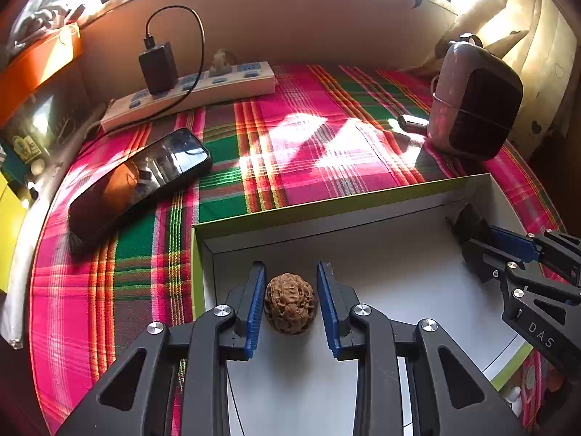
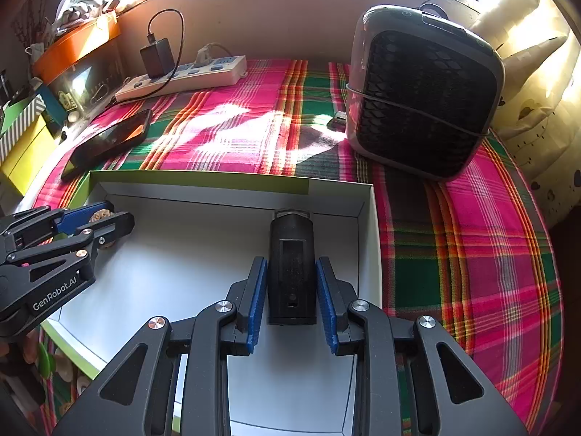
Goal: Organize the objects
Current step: 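Lower the walnut and black device into the box and open both tools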
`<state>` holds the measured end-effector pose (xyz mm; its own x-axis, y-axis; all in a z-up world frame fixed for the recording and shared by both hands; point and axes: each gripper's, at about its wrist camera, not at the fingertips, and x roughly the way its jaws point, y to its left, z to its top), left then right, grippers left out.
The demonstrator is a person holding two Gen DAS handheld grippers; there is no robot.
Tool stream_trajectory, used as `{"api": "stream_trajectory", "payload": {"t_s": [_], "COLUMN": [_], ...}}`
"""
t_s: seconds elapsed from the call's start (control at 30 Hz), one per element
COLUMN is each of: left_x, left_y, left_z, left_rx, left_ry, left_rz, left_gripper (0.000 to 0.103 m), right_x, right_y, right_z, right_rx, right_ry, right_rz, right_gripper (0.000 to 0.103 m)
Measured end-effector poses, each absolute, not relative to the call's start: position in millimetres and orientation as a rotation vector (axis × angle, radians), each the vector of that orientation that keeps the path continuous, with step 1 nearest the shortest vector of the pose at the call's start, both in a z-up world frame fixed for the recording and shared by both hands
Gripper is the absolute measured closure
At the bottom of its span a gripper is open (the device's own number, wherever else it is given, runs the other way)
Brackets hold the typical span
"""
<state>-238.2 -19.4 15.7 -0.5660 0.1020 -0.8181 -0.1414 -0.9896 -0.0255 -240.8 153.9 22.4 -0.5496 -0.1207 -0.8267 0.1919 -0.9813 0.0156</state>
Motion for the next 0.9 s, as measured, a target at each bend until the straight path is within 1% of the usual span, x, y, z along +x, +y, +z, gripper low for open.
{"api": "stream_trajectory", "payload": {"t_s": [0.23,0.27,0.33,0.4,0.5,0.7,0.8,0.9], "left_x": [-235,-234,-231,-228,-223,-205,-198,-191], "left_y": [-18,-17,-18,-19,-21,-24,-28,-30], "left_z": [16,17,17,19,23,36,40,43], "left_rx": [-1.375,-1.369,-1.365,-1.357,-1.347,-1.279,-1.28,-1.268], "left_ry": [0.086,0.089,0.08,0.076,0.069,0.106,0.052,0.047], "left_rz": [2.676,2.677,2.676,2.68,2.694,2.749,2.736,2.743], "left_gripper": [0.068,0.068,0.068,0.065,0.063,0.062,0.062,0.062], "right_x": [-238,-237,-235,-232,-228,-215,-208,-202], "right_y": [155,156,157,158,159,163,164,167], "right_z": [26,27,30,33,37,43,45,47], "right_rx": [1.371,1.363,1.34,1.323,1.302,1.268,1.258,1.249], "right_ry": [0.102,0.096,0.091,0.091,0.081,0.047,0.034,0.019], "right_rz": [-2.618,-2.621,-2.629,-2.634,-2.639,-2.65,-2.651,-2.655], "right_gripper": [0.074,0.073,0.066,0.063,0.061,0.06,0.059,0.059]}}
